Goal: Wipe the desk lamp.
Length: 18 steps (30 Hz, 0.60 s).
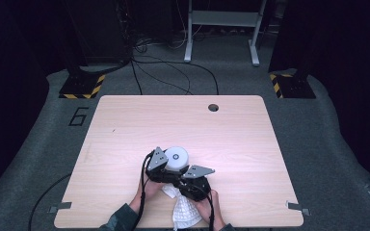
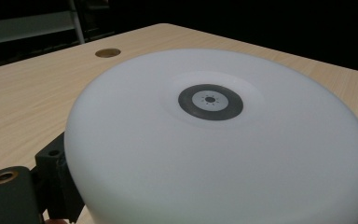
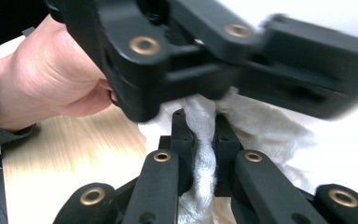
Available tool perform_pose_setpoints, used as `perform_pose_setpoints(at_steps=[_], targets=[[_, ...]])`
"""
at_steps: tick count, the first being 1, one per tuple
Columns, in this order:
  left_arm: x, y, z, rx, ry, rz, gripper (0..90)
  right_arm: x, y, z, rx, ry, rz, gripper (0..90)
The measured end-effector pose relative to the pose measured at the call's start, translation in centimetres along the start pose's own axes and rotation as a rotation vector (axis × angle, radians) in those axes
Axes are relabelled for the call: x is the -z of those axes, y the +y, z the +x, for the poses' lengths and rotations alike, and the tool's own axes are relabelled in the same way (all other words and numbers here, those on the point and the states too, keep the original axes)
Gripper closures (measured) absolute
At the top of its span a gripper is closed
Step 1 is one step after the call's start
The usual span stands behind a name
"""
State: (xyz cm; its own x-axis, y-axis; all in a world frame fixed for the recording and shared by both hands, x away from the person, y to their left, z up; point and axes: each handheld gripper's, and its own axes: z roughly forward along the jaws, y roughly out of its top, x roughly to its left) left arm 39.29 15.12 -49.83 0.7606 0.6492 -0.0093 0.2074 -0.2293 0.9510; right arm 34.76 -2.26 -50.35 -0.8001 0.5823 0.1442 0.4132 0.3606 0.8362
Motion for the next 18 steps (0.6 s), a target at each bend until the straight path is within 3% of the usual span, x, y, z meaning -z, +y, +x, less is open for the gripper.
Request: perform_pose_setpoints(at_steps=[7, 13, 18], targets=[[0.0, 0.0, 0.0, -0.003, -0.001, 0.001, 8.3, 1.7, -0.5, -1.2, -0.044, -0.04, -0.015, 83.2], [-0.1, 0.0, 0.1, -0.001, -0.002, -0.001, 8.3, 2.2, -0.9, -2.4, -0.077, -0.081, -0.034, 83.1], [-0.1, 0.0, 0.1, -0.001, -0.001, -0.001, 8.3, 1.7, -1.3, -3.9, -0.12, -0.112, 0.013, 82.8]])
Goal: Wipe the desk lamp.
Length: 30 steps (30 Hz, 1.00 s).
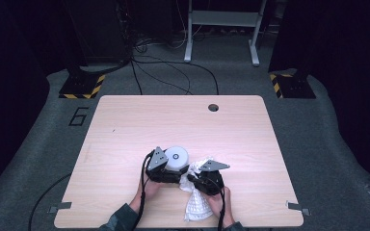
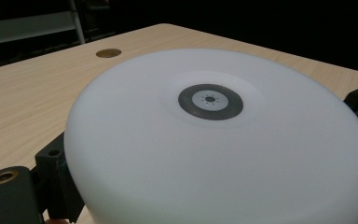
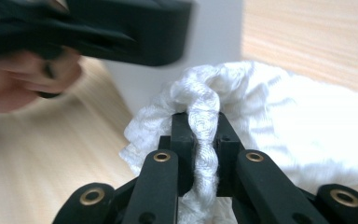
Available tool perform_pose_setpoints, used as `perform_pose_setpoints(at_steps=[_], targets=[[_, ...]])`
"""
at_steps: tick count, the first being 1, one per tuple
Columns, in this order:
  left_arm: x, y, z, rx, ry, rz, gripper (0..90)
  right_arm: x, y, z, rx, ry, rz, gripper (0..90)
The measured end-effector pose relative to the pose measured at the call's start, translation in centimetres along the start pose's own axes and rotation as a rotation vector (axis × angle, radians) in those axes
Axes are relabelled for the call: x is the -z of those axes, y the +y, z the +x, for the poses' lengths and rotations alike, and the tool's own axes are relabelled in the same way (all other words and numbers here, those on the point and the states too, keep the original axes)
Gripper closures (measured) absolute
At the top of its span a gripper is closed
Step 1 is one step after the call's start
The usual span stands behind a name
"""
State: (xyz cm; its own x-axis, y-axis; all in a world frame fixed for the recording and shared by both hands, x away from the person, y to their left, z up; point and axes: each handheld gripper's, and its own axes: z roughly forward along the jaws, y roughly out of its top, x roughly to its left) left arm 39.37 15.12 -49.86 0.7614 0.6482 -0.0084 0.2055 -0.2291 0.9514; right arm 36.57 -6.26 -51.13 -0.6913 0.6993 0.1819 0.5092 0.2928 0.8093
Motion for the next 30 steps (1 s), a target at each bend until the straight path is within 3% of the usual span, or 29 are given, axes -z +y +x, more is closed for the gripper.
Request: perform_pose_setpoints(at_steps=[5, 8, 12, 18, 21, 30], targets=[[0.0, 0.0, 0.0, 0.0, 0.001, 0.0, 8.3, -0.5, -0.2, -0.6, -0.023, -0.003, 0.037, 82.9], [0.0, 0.0, 0.0, 0.0, 0.001, 0.0, 8.3, -0.7, -0.2, -0.2, -0.018, -0.021, 0.069, 83.2], [0.0, 0.0, 0.0, 0.0, 0.001, -0.002, 8.3, -1.0, -0.3, 0.0, -0.001, -0.001, 0.112, 83.1], [0.0, -0.1, 0.1, -0.004, 0.003, -0.004, 8.3, -1.0, -0.3, -0.3, -0.013, 0.009, 0.096, 83.0], [0.0, -0.1, 0.1, -0.005, 0.004, -0.004, 8.3, -0.9, -0.1, -0.6, -0.019, -0.012, 0.071, 83.0], [-0.1, -0.1, 0.1, -0.004, 0.003, -0.007, 8.3, -0.4, 1.7, -2.3, -0.043, 0.002, 0.013, 83.1]])
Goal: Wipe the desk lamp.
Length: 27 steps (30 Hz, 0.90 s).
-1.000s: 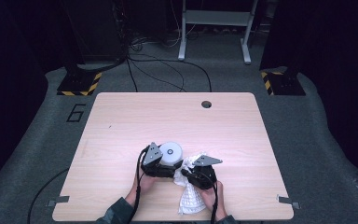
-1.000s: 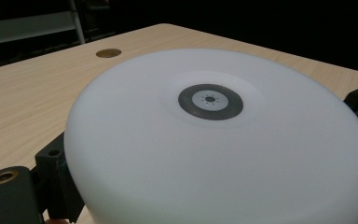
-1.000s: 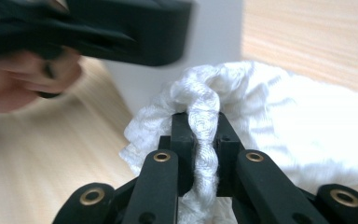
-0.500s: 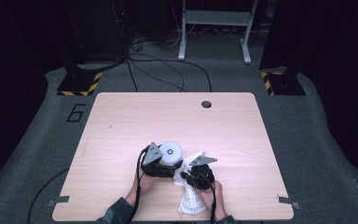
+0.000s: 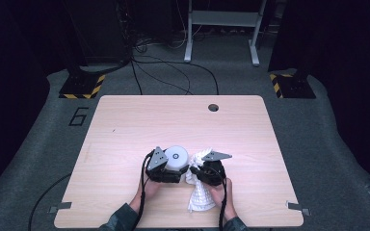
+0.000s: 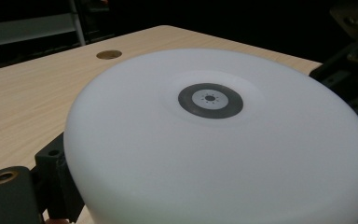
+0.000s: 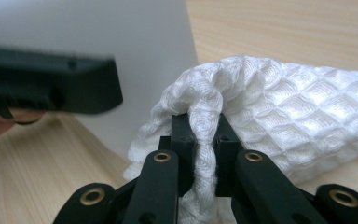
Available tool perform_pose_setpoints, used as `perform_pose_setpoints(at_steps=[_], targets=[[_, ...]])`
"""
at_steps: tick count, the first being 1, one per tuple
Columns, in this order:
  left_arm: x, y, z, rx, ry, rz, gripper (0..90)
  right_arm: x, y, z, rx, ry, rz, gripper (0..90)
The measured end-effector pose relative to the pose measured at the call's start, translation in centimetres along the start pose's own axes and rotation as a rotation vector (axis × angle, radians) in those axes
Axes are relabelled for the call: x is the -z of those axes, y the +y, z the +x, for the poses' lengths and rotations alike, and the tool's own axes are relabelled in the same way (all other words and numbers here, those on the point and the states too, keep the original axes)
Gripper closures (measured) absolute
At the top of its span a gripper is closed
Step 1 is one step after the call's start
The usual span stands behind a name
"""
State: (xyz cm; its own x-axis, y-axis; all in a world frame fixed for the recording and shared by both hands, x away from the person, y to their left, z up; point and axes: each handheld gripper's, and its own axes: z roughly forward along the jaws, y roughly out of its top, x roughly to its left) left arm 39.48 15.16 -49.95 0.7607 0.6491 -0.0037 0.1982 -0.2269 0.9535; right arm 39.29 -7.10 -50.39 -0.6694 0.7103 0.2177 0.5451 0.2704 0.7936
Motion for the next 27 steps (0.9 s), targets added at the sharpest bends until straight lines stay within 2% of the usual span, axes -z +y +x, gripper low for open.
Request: perform_pose_setpoints(at_steps=[7, 9, 10, 13, 18, 22, 26, 27], targets=[[0.0, 0.0, 0.0, 0.001, -0.004, -0.004, 8.3, 1.2, 2.8, -0.1, 0.043, -0.001, -0.052, 83.0], [0.1, 0.0, 0.1, 0.0, -0.022, 0.005, 8.3, 1.6, 3.6, 0.0, 0.064, -0.004, -0.077, 83.0], [0.1, 0.0, 0.1, -0.001, -0.017, 0.009, 8.3, 1.7, 3.9, 0.0, 0.07, -0.007, -0.088, 82.9], [0.1, 0.0, 0.1, -0.001, -0.018, 0.009, 8.3, 1.7, 4.7, -0.1, 0.083, -0.005, -0.097, 83.0], [0.1, 0.0, 0.1, -0.001, -0.02, 0.009, 8.3, 0.4, 4.7, -1.3, 0.04, 0.052, -0.043, 83.0], [0.1, 0.0, 0.1, -0.001, -0.021, 0.009, 8.3, -1.5, 3.8, -2.2, 0.019, 0.062, 0.069, 83.1], [0.1, 0.0, 0.1, 0.001, -0.02, 0.008, 8.3, -2.3, 3.4, -2.7, 0.007, 0.074, 0.129, 83.0], [0.1, 0.0, 0.1, -0.001, -0.021, 0.008, 8.3, -2.4, 3.5, -2.6, 0.006, 0.069, 0.122, 83.0]])
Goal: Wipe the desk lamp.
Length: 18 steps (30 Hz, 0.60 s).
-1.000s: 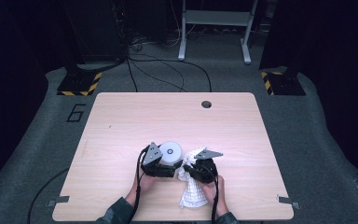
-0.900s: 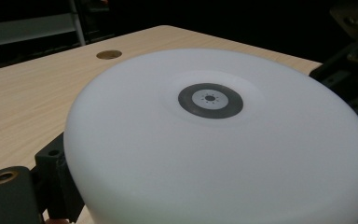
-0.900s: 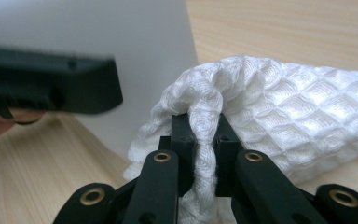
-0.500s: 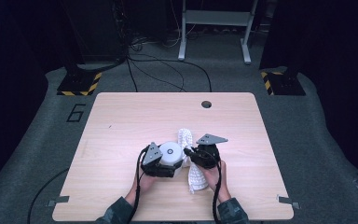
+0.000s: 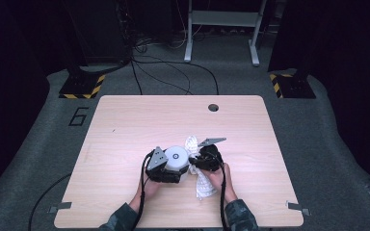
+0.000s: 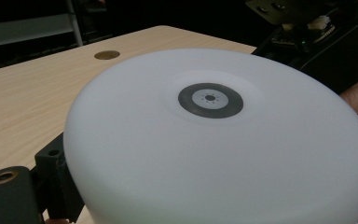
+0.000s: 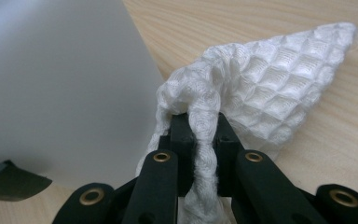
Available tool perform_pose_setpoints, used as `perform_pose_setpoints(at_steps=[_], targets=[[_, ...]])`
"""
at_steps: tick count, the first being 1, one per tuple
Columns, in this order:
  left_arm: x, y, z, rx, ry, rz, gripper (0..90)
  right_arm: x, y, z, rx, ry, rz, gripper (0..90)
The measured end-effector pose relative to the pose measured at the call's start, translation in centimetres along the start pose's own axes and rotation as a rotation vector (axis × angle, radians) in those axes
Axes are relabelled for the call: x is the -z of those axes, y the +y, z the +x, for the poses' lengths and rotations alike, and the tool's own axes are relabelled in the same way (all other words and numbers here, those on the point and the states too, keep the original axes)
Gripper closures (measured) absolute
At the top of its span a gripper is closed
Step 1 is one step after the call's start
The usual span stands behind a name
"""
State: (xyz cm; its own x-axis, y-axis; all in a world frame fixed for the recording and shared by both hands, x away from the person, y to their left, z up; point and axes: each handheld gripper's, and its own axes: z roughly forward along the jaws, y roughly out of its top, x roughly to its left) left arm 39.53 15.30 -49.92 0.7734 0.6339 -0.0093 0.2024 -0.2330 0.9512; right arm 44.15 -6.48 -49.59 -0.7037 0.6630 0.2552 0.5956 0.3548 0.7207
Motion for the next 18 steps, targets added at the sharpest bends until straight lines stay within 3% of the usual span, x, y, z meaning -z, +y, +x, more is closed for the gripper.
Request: perform_pose_setpoints(at_steps=[4, 8, 12, 16, 18], targets=[[0.0, 0.0, 0.0, 0.001, -0.002, -0.001, 8.3, 0.3, 0.8, 0.3, 0.046, -0.021, -0.029, 82.9], [0.0, 0.0, 0.0, 0.001, -0.005, 0.001, 8.3, 1.3, 2.2, 0.7, 0.075, -0.017, -0.103, 83.0], [-0.1, -0.1, -0.1, 0.006, 0.001, -0.01, 8.3, 2.1, 3.5, 1.0, 0.107, -0.005, -0.138, 83.0], [-0.1, -0.1, -0.1, 0.007, 0.0, -0.014, 8.3, 1.8, 3.9, 0.7, 0.123, 0.02, -0.125, 83.1], [-0.1, -0.1, -0.1, 0.006, 0.0, -0.013, 8.3, 1.1, 3.8, 0.2, 0.1, 0.045, -0.103, 83.1]])
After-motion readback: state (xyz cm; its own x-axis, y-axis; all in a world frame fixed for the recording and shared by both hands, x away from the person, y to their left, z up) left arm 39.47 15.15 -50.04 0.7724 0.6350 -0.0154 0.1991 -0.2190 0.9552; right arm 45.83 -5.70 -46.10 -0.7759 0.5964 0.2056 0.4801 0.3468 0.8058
